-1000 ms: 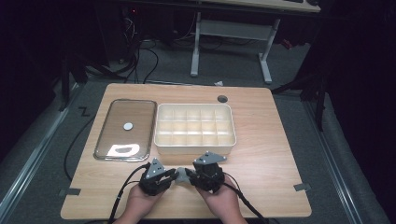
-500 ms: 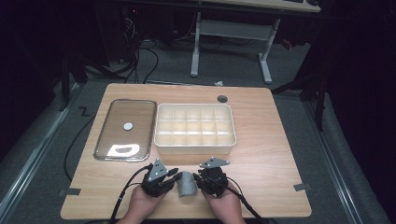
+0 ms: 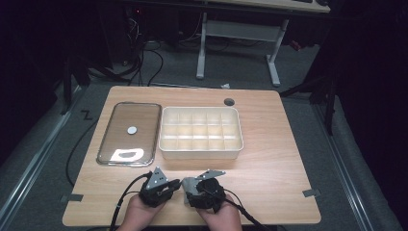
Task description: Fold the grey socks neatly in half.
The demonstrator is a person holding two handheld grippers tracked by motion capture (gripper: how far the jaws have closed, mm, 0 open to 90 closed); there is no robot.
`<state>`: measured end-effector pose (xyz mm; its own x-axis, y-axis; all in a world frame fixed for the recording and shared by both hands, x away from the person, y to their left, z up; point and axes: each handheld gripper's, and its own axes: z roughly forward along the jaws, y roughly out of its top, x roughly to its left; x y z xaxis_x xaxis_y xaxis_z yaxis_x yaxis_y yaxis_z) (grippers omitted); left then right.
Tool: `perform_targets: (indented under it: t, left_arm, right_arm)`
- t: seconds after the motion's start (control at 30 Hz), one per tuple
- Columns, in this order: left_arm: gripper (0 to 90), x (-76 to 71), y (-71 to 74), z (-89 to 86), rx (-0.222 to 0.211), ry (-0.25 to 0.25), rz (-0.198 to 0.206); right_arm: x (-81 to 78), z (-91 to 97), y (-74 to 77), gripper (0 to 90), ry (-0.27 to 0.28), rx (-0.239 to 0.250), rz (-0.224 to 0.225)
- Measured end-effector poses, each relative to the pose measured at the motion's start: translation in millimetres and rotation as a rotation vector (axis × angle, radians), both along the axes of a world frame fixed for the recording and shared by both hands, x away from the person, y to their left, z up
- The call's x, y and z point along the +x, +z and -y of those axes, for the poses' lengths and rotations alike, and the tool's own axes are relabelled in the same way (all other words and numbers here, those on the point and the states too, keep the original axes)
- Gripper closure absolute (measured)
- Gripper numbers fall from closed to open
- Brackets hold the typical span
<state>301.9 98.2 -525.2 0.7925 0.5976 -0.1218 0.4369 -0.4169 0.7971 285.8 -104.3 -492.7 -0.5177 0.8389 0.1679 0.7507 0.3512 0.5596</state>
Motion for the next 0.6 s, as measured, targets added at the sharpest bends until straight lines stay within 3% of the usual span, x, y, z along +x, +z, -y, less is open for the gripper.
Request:
perform_targets:
  t: [0.1,0.23,0.3,0.37,0.47,0.6]
  left_arm:
    - [83.2,-1.0,-3.1,3.1,0.02,0.0,-0.013]
    - [82.7,3.3,-2.2,-3.1,0.009,0.026,-0.007]
    - [82.3,4.2,-1.0,-5.1,0.005,0.03,-0.004]
    - [81.8,4.2,-0.8,-5.5,0.002,0.031,0.001]
    - [81.3,5.4,-1.0,-6.8,0.005,0.033,0.005]
    - [80.0,6.9,-0.8,-10.2,0.007,0.041,0.014]
  right_arm:
    - [2.4,-0.2,-2.2,37.0,-0.009,-0.002,-0.035]
    - [7.2,-7.4,-5.4,35.1,-0.017,-0.032,-0.051]
    - [11.7,-12.0,-6.0,35.1,-0.003,-0.068,-0.054]
    - [18.3,-16.5,-9.6,36.7,0.008,-0.109,-0.101]
    - [24.0,-18.3,-8.0,49.5,0.034,-0.115,-0.129]
    - [27.5,-15.0,-6.2,62.7,0.072,-0.119,-0.12]
